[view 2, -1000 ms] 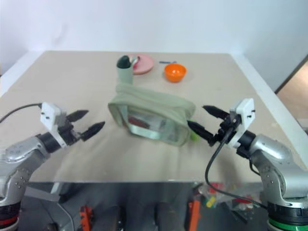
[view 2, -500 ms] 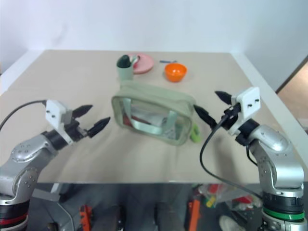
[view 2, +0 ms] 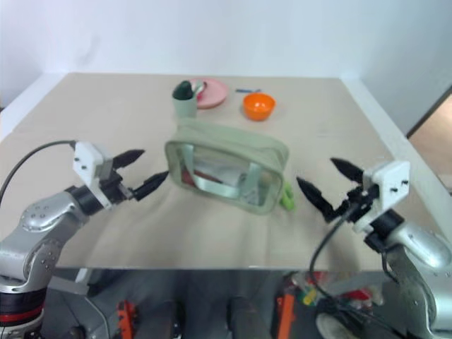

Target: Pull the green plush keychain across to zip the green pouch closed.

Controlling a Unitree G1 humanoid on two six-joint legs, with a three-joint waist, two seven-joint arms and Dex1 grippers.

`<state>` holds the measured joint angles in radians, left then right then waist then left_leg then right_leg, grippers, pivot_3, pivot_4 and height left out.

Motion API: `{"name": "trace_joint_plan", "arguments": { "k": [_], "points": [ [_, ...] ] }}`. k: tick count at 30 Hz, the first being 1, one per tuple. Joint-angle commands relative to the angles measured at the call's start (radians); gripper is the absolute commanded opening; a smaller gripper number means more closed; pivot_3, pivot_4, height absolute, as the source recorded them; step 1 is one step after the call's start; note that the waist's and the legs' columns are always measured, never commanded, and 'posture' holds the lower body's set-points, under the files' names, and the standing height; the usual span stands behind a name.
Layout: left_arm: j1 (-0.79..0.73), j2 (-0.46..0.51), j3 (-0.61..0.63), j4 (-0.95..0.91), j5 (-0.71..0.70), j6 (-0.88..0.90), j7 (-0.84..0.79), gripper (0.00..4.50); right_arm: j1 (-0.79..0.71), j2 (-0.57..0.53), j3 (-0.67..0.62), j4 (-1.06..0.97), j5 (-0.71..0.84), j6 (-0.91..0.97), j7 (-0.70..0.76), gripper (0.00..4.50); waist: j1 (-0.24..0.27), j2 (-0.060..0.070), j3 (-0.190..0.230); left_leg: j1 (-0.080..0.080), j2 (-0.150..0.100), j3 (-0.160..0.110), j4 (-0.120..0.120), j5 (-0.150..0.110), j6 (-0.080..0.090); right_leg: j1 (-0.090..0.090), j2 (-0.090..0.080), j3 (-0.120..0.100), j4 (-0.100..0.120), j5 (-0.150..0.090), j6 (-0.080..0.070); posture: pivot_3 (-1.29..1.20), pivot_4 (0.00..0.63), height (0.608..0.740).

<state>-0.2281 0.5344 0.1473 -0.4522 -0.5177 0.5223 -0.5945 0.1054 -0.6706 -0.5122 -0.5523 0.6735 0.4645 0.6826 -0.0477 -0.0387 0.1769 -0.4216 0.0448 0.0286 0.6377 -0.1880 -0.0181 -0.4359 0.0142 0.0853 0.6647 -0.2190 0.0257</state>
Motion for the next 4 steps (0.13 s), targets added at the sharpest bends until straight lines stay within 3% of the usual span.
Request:
{"name": "trace_joint_plan", "arguments": {
  "k": [1,4],
  "points": [
    [-0.015,0.028,0.002,-0.002,0.001,-0.005,-0.02,4.46,0.033,-0.065,-0.043,-0.044,0.078,0.018,0.101,4.5,-0.003,0.0,0.0,0.001,0.0,0.001,0.0,0.0,0.0,0.0,0.0,0.0,0.0,0.001,0.0,0.0,0.15,0.74],
    [-0.005,0.04,-0.008,-0.003,0.02,-0.027,-0.038,4.46,0.037,-0.081,0.002,-0.057,0.076,0.015,0.118,4.5,-0.003,0.0,0.0,0.002,0.0,0.0,0.001,0.0,0.0,0.001,0.0,0.0,0.0,0.001,-0.001,0.0,0.15,0.74]
  ]
}}
